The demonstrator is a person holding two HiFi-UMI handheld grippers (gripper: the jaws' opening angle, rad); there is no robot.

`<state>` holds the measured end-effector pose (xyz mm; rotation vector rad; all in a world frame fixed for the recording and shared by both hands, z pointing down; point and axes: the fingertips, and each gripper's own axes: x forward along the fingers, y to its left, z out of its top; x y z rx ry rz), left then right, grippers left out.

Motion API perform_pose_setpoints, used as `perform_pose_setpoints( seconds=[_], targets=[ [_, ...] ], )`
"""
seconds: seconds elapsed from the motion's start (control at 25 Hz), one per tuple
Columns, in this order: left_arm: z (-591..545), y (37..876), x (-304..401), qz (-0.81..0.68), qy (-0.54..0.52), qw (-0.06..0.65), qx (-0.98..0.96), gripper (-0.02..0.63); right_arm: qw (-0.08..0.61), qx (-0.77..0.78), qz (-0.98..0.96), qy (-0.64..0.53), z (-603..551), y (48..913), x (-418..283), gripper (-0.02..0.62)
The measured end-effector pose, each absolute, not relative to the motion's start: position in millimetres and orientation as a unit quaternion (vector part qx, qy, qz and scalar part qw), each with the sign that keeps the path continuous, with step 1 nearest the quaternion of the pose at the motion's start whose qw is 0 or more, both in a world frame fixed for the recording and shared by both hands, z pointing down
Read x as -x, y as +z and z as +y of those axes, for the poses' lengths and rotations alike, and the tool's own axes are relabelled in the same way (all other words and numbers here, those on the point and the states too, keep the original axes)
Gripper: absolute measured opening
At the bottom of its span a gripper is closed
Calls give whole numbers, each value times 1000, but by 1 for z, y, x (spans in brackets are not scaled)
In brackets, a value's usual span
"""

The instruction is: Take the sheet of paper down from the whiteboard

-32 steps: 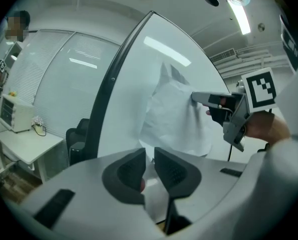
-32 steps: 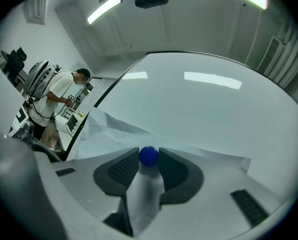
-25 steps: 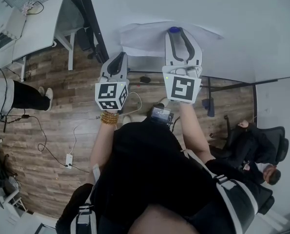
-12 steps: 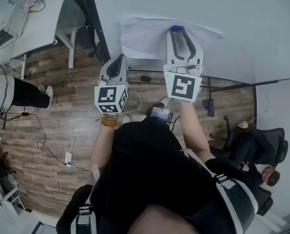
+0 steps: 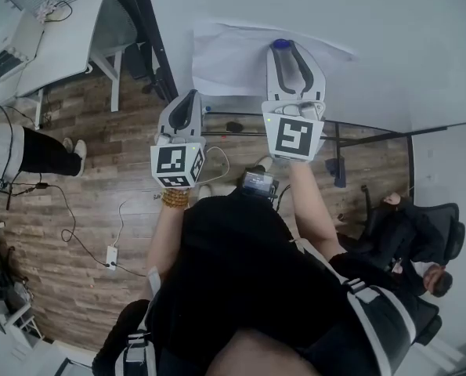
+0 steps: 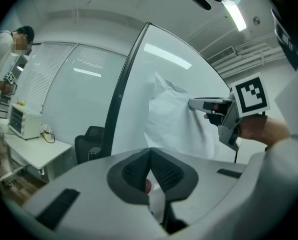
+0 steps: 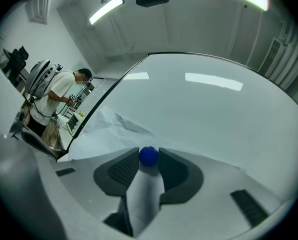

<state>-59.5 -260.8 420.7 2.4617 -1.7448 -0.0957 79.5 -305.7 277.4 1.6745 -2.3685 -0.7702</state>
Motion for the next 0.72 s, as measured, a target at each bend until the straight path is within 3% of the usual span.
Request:
perform_pose_setpoints(
  seconds=[0.72],
  targets=[
    [-253, 413, 65, -594, -41, 44, -802, 11, 92, -565, -781, -251, -308, 282, -82, 118]
  ],
)
